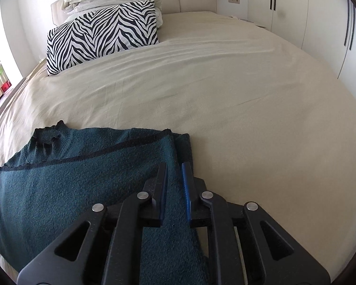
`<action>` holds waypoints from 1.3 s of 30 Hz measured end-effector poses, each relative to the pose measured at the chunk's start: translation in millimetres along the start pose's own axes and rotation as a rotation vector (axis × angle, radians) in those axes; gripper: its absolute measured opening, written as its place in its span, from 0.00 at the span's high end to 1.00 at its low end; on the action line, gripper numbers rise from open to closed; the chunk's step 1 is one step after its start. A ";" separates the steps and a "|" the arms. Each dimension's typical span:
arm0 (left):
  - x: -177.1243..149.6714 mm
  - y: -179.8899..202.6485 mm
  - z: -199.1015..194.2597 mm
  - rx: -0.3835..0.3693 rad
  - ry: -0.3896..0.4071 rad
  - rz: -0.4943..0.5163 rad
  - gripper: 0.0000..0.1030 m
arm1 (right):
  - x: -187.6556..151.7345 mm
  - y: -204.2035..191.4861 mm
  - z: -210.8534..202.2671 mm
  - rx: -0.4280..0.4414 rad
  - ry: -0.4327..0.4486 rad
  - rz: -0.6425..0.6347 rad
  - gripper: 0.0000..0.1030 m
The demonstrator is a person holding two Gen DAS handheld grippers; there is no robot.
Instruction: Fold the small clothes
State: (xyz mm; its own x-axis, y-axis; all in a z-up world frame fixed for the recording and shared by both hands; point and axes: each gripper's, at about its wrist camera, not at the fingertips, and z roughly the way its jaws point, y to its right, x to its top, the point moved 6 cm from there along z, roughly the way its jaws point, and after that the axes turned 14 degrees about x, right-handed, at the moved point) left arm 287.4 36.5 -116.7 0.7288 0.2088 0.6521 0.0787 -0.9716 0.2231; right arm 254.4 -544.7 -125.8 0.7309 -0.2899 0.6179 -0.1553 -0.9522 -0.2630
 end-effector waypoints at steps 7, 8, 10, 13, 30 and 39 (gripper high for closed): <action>-50.4 59.1 -28.2 0.056 0.010 0.274 0.46 | -50.0 -20.4 -14.9 0.108 -0.034 0.054 0.88; -57.5 64.3 -30.4 0.069 0.003 0.300 0.47 | -56.7 -24.2 -20.6 0.138 -0.026 0.067 0.87; -69.6 71.6 -35.4 0.078 -0.004 0.329 0.46 | -71.2 -37.2 -32.4 0.220 -0.024 0.105 0.69; -92.8 77.7 -22.3 0.076 -0.121 0.371 0.46 | -93.9 -70.3 -52.4 0.390 -0.012 0.148 0.45; -121.0 69.7 -16.4 0.107 -0.150 0.419 0.43 | -150.3 -46.9 -77.5 0.442 -0.002 0.534 0.45; -122.3 66.1 -19.7 0.102 -0.146 0.421 0.43 | -166.7 -164.8 -53.9 0.712 -0.179 0.450 0.45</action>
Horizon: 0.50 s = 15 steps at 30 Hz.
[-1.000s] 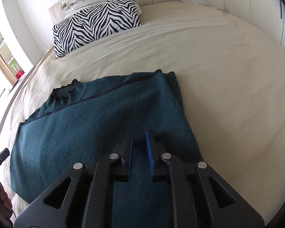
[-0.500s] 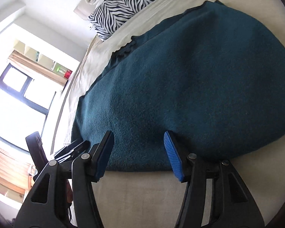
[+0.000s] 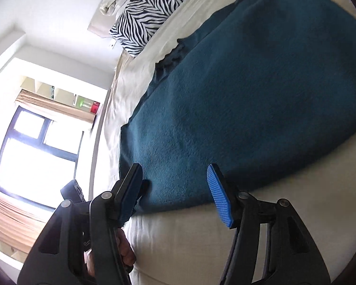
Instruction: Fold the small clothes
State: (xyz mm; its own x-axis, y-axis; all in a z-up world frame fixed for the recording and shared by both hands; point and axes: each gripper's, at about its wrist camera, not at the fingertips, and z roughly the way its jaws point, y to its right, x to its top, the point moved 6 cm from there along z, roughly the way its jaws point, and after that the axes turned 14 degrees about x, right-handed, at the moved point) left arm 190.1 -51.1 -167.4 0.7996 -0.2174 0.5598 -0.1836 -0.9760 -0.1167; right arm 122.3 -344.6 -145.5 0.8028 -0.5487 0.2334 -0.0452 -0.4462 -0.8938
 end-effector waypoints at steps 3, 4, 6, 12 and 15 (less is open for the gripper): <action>-0.1 0.0 0.3 0.000 0.000 0.004 0.43 | -17.2 4.6 35.0 0.008 -0.065 0.020 0.45; 0.0 0.2 0.3 0.001 0.001 0.005 0.43 | -18.4 6.0 38.0 0.005 -0.058 0.016 0.47; 0.1 0.9 0.7 0.002 0.002 0.006 0.43 | -16.5 9.9 37.4 0.035 -0.048 0.038 0.47; -0.6 1.9 1.3 0.001 0.009 0.004 0.42 | 11.8 31.5 -10.2 0.041 0.051 0.079 0.47; -0.5 1.7 1.4 0.001 0.009 0.004 0.42 | 31.9 51.3 -50.5 0.023 0.159 0.123 0.47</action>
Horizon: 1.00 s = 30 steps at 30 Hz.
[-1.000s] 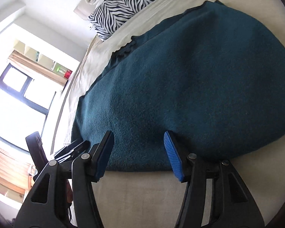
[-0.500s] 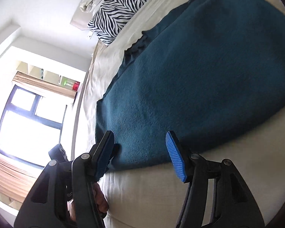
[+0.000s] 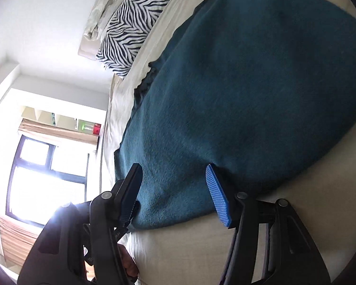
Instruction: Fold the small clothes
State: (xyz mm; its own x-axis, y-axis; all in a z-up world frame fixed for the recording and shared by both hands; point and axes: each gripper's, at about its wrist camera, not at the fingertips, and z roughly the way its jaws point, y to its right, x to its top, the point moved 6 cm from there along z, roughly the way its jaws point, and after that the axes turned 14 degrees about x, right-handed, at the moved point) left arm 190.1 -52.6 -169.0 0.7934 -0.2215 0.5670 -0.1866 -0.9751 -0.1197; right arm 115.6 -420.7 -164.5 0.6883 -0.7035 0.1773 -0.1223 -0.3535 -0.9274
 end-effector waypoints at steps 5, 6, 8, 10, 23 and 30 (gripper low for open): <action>1.0 -0.9 -0.6 -0.003 0.001 -0.004 0.42 | 30.4 20.4 -79.9 -0.058 0.190 0.040 0.47; 1.2 -1.2 -1.3 -0.004 0.000 -0.005 0.42 | 37.0 25.4 -102.7 -0.067 0.229 0.049 0.47; 2.7 -3.0 -4.3 -0.015 -0.004 -0.019 0.42 | 45.6 33.1 -137.7 -0.090 0.301 0.064 0.47; 4.8 -7.8 -9.9 -0.032 -0.012 -0.048 0.42 | 50.8 39.1 -165.7 -0.108 0.354 0.084 0.44; 59.5 26.7 -14.3 -0.181 -0.020 -0.128 0.42 | 27.8 50.3 -128.7 -0.045 0.278 0.218 0.44; 79.8 43.5 8.0 -0.202 -0.066 -0.146 0.42 | 51.0 44.2 -93.5 0.022 0.328 0.260 0.44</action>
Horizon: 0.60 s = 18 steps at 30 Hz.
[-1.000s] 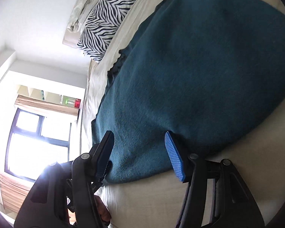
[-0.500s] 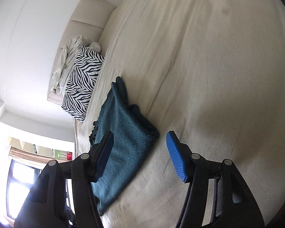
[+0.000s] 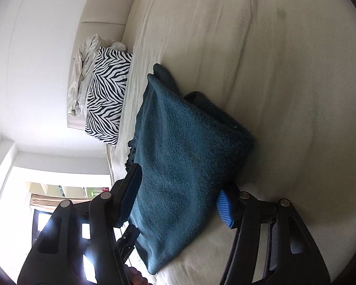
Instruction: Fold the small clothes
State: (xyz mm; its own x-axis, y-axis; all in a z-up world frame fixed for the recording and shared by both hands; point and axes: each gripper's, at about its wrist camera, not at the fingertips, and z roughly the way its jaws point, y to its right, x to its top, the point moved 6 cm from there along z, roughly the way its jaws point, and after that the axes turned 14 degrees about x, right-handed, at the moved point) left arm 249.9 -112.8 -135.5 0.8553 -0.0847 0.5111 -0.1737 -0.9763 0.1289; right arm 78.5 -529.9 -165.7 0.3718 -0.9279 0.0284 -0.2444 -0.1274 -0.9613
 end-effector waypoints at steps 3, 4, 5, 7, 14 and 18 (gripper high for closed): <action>2.2 -0.3 7.8 -0.010 -0.014 -0.014 0.42 | 8.3 1.3 12.3 0.060 0.047 0.055 0.44; 2.5 -1.2 9.6 -0.013 -0.017 -0.019 0.42 | 9.9 2.0 15.2 0.077 0.064 0.070 0.44; 2.4 -1.6 10.7 -0.017 -0.016 -0.023 0.42 | 12.3 2.7 19.0 0.080 0.075 0.077 0.44; 1.9 -1.8 11.1 -0.023 -0.014 -0.023 0.40 | 14.8 -0.5 32.0 0.064 0.072 0.066 0.44; 2.1 -9.4 14.9 -0.075 -0.024 -0.055 0.40 | 38.8 -11.4 83.3 -0.001 0.051 -0.015 0.44; 2.8 -11.4 18.0 -0.088 -0.020 -0.062 0.40 | 48.4 -17.6 103.8 -0.038 0.038 -0.068 0.45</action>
State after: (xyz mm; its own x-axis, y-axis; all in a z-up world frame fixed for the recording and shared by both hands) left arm 263.1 -105.4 -150.9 0.8751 -0.0295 0.4831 -0.1618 -0.9585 0.2346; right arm 193.8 -536.1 -175.9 0.3543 -0.9293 0.1040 -0.2543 -0.2028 -0.9456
